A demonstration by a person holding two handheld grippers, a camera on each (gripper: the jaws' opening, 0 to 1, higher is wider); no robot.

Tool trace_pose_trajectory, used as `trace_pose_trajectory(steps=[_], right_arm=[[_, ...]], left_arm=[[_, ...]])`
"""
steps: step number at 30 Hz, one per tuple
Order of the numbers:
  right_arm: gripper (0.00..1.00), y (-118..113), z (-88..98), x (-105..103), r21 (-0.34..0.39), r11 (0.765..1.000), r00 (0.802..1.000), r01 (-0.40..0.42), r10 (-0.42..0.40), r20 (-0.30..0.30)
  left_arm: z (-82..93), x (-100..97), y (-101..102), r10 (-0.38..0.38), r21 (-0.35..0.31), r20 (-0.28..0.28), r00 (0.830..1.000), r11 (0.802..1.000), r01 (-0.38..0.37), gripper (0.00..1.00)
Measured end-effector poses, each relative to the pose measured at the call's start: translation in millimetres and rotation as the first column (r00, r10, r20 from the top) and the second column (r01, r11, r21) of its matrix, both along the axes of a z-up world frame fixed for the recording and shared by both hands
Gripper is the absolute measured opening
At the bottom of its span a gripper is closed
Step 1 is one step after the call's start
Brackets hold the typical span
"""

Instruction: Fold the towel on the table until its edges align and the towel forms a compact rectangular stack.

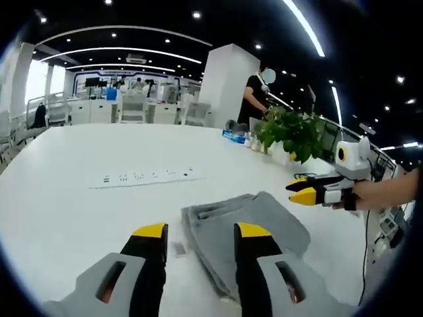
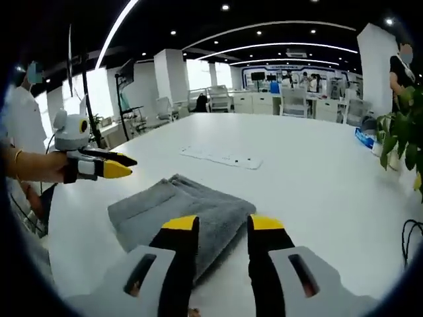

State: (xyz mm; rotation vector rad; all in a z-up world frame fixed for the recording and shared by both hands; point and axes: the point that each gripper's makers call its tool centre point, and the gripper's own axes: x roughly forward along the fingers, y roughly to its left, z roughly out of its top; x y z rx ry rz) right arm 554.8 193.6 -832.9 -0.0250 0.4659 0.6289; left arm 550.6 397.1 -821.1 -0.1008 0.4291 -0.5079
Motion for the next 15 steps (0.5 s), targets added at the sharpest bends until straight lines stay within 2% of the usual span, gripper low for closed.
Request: trace_pose_trajectory(steps=[5,6,9,11,15], right_arm=[[0.37,0,19.5,-41,0.013,1.0,1.0,-0.002,0.002,0.021],[0.38,0,25.0,-51,0.013,1.0,0.999,-0.006,0.005,0.032],[0.45,-3,35.8,-70,0.015,1.0,0.998,-0.003,0.002,0.064],[0.52,-5,42.1,-85,0.014,1.0,0.997,0.006,-0.007,0.075],[0.6,-9,47.9,-121,0.008,1.0,0.996,0.015,-0.015,0.086]], left_arm=[[17.6,-44.1,16,0.035,0.011,0.013,0.999,0.999,-0.035,0.46],[25.9,-54.0,18,0.049,-0.014,0.029,0.998,0.999,-0.049,0.48],[36.7,-76.1,22,0.061,-0.014,0.053,0.997,0.998,-0.06,0.57],[40.8,-87.9,23,0.058,-0.005,0.069,0.996,0.998,-0.057,0.65],[42.1,-122.0,19,0.011,0.04,0.073,0.997,0.999,-0.014,0.69]])
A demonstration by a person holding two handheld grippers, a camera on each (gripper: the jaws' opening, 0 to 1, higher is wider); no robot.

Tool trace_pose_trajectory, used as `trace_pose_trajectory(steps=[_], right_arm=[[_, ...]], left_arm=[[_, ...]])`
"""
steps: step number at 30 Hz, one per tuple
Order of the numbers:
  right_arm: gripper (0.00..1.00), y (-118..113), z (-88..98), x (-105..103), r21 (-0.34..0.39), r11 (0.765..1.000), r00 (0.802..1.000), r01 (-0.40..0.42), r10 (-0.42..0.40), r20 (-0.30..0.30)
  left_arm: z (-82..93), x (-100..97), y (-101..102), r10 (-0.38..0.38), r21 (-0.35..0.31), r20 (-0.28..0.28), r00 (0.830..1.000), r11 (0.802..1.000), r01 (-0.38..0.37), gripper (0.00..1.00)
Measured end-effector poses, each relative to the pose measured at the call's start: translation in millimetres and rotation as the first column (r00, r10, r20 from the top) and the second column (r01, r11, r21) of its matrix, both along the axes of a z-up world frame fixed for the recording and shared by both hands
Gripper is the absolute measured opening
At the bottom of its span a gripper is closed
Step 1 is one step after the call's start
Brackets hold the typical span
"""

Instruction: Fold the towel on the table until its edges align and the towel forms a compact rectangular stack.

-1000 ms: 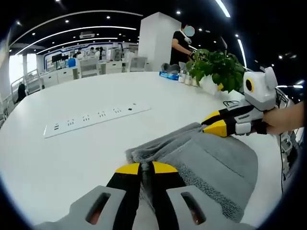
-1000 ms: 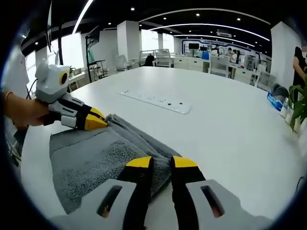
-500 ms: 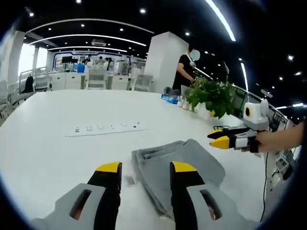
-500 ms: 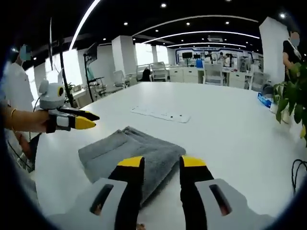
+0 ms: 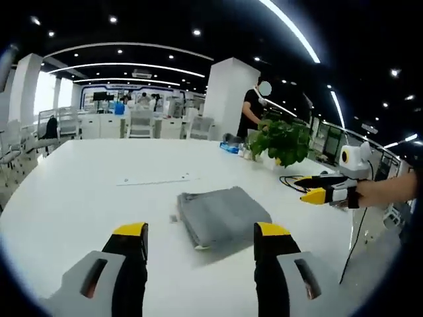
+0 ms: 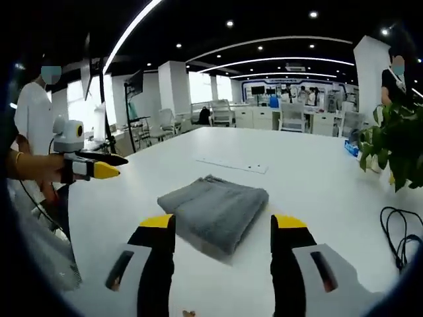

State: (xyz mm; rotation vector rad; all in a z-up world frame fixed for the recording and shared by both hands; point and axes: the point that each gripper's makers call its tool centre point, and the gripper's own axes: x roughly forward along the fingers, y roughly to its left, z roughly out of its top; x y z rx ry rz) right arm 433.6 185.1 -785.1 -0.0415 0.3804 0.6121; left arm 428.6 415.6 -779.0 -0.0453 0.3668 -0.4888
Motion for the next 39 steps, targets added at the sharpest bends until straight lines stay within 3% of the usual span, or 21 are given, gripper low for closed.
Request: trace_pose_trajectory(steps=[7,10,15,23,39], right_arm=[[0.68,-4,2.2,-56,0.004,1.0,1.0,0.02,-0.02,0.001],[0.68,-5,-0.2,-77,0.0,0.999,0.999,0.037,-0.037,-0.005],[0.69,-9,-0.6,-101,-0.005,0.997,0.997,0.073,-0.073,-0.001],[0.72,-17,2.2,-114,-0.005,0.993,0.993,0.116,-0.116,-0.002],[0.71,-11,0.4,-132,0.004,0.995,0.995,0.1,-0.1,-0.016]], left_arm=[[4.7,-40.5,-1,-0.003,0.004,0.037,0.999,1.0,0.003,0.95],[5.5,-51.2,-1,-0.005,0.0,0.034,0.999,1.0,0.005,0.97],[17.3,-69.0,1,0.011,-0.023,0.083,0.996,1.0,-0.009,1.0],[26.7,-84.7,12,0.036,-0.024,0.103,0.994,0.999,-0.034,1.0],[28.6,-105.1,18,0.04,-0.015,0.1,0.994,0.999,-0.038,0.99]])
